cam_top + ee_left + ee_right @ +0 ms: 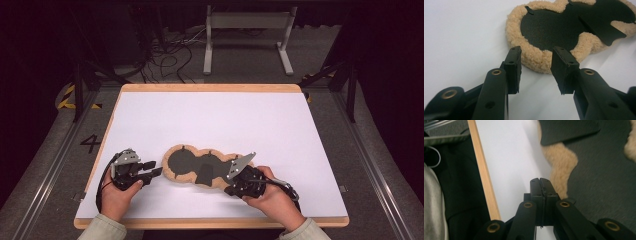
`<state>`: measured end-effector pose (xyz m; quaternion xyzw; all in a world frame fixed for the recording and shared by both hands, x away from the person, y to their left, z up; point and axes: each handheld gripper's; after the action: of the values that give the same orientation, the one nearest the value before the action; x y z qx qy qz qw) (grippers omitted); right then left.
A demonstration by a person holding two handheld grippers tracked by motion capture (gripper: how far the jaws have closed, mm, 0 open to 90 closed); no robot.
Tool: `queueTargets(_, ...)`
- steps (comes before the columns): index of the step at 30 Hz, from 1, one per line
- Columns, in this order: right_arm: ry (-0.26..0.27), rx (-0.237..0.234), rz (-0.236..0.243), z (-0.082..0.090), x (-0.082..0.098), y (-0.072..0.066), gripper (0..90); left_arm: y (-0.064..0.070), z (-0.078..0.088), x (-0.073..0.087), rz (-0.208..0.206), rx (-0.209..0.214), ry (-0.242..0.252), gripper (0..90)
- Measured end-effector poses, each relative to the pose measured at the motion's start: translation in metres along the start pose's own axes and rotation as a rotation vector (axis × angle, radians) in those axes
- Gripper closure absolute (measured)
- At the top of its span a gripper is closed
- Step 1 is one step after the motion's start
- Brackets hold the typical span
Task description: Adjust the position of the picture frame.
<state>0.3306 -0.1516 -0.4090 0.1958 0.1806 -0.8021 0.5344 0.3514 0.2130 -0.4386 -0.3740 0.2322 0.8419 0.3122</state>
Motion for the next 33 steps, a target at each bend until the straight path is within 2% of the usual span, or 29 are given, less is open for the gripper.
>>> queueTargets(4,-0.059,0.016,0.003,-0.003,0.006,0.000,90.0,0.001,-0.001,0.000,-0.004,0.003,-0.001,60.4)
queueTargets(5,-0.096,0.068,0.003,-0.005,0.007,0.000,90.0,0.001,-0.001,0.000,-0.004,0.003,-0.001,60.3)
queueTargets(6,-0.107,0.067,-0.002,-0.006,0.008,0.002,90.0,0.002,-0.002,-0.001,-0.001,0.006,-0.003,60.3)
queueTargets(8,-0.096,0.049,-0.020,-0.005,0.010,0.004,90.0,0.001,-0.002,-0.001,-0.008,0.005,-0.005,60.3)
queueTargets(13,-0.106,0.078,-0.011,-0.005,0.010,0.004,90.0,0.002,-0.004,-0.002,-0.009,0.012,-0.006,60.4)
queueTargets(15,-0.096,0.104,-0.031,-0.004,0.012,0.008,90.0,0.002,-0.004,-0.003,-0.011,0.010,0.000,60.2)
queueTargets(17,-0.079,0.167,-0.055,-0.002,0.015,0.015,90.0,0.002,-0.005,-0.003,-0.010,0.010,0.000,60.2)
queueTargets(19,-0.062,0.189,-0.072,-0.002,0.017,0.018,90.0,0.003,-0.006,-0.004,-0.002,0.016,-0.004,60.1)
queueTargets(23,-0.025,0.168,-0.089,0.000,0.021,0.022,90.0,0.003,-0.007,-0.004,-0.010,0.010,-0.003,60.0)
queueTargets(26,0.031,0.152,-0.084,0.005,0.019,0.021,90.0,0.003,-0.006,-0.003,-0.001,0.016,0.002,59.9)
queueTargets(27,0.055,0.146,-0.078,0.007,0.017,0.020,90.0,0.002,-0.006,-0.004,-0.012,0.007,0.014,59.6)
queueTargets(31,0.090,0.163,-0.062,0.011,0.014,0.016,90.0,0.002,-0.004,-0.007,-0.022,-0.002,0.070,57.6)
queueTargets(33,0.120,0.143,-0.076,0.011,0.014,0.014,90.0,0.002,-0.003,-0.007,-0.030,-0.010,0.089,57.3)
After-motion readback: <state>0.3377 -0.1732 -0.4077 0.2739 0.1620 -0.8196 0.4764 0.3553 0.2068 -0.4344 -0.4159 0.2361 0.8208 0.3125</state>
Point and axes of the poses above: each handheld gripper's, and its own axes: z roughly backward along the jaws, x roughly out of its underside, y roughly to its right, and after that the axes turned 1 degree about -z, right-handed
